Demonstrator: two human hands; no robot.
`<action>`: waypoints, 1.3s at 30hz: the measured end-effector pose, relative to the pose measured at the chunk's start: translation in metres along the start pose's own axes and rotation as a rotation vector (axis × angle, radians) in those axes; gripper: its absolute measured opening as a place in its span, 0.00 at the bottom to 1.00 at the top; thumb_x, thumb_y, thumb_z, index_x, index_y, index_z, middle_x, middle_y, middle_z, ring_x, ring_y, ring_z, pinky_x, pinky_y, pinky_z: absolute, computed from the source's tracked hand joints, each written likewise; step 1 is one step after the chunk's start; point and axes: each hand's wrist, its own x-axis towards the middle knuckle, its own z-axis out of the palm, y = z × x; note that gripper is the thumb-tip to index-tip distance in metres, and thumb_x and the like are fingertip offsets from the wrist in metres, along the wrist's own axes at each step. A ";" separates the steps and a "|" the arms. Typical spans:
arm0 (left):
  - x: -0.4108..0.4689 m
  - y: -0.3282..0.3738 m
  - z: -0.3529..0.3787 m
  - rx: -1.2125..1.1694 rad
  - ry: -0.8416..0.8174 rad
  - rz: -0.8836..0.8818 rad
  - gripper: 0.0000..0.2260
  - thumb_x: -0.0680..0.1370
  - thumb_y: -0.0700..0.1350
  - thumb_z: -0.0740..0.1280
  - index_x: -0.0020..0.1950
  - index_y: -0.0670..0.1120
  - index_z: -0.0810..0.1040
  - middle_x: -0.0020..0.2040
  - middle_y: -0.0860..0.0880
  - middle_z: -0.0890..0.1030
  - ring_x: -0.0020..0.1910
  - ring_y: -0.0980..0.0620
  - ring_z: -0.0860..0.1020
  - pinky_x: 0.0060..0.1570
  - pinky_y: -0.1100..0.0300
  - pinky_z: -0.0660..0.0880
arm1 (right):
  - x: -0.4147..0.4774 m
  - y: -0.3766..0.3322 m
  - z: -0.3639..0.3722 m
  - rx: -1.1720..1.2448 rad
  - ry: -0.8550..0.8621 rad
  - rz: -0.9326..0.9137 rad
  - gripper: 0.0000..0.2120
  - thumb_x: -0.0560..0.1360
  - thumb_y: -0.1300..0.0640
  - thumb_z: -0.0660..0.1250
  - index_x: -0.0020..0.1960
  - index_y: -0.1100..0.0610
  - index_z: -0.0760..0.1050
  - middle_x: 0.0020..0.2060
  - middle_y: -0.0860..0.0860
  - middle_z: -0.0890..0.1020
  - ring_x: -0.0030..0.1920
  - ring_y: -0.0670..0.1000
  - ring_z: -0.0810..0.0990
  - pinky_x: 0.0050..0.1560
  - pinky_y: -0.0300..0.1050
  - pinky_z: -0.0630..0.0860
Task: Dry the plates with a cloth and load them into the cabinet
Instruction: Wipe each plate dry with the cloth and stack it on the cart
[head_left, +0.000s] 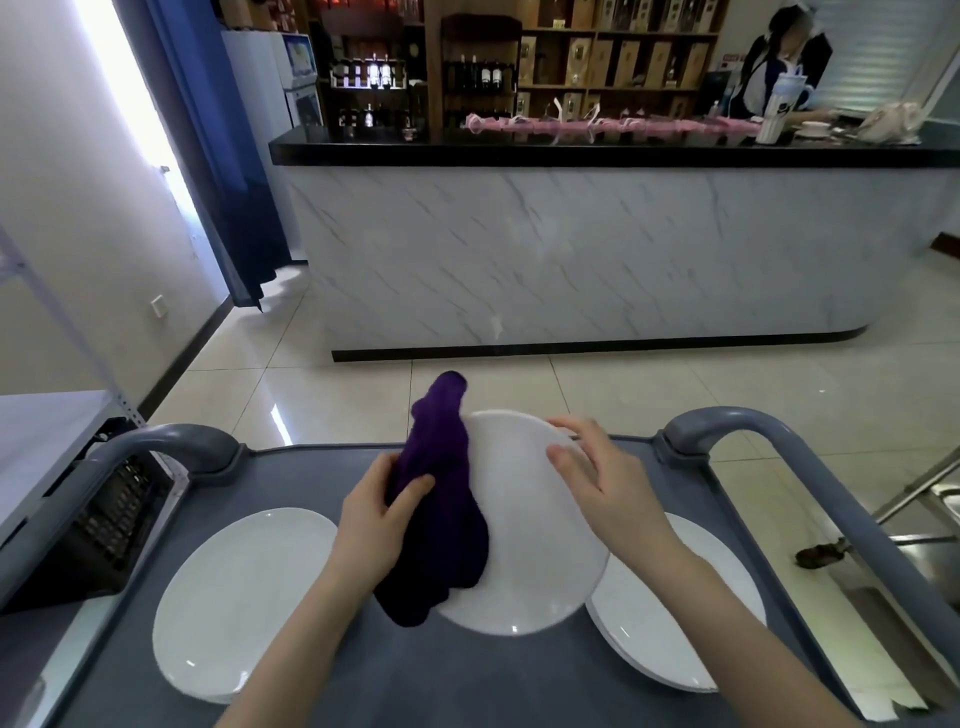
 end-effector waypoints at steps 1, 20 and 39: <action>0.002 0.006 -0.003 0.083 -0.056 0.066 0.09 0.79 0.45 0.68 0.53 0.60 0.76 0.47 0.63 0.82 0.47 0.62 0.80 0.45 0.68 0.74 | 0.005 -0.004 0.000 -0.094 -0.062 -0.053 0.09 0.81 0.42 0.58 0.60 0.40 0.71 0.44 0.44 0.83 0.44 0.46 0.80 0.45 0.46 0.75; -0.032 -0.006 0.046 -0.437 0.227 -0.385 0.09 0.81 0.53 0.64 0.56 0.50 0.77 0.50 0.52 0.84 0.50 0.53 0.83 0.47 0.55 0.80 | -0.020 0.005 0.045 0.319 0.544 0.232 0.11 0.83 0.47 0.58 0.47 0.47 0.75 0.40 0.39 0.80 0.41 0.41 0.77 0.39 0.30 0.70; -0.011 -0.002 0.030 -0.173 0.157 -0.269 0.06 0.80 0.53 0.65 0.51 0.52 0.77 0.47 0.53 0.84 0.49 0.51 0.82 0.51 0.51 0.79 | -0.027 0.006 0.038 0.308 0.469 0.193 0.09 0.82 0.48 0.60 0.46 0.43 0.77 0.40 0.38 0.82 0.41 0.39 0.78 0.39 0.29 0.72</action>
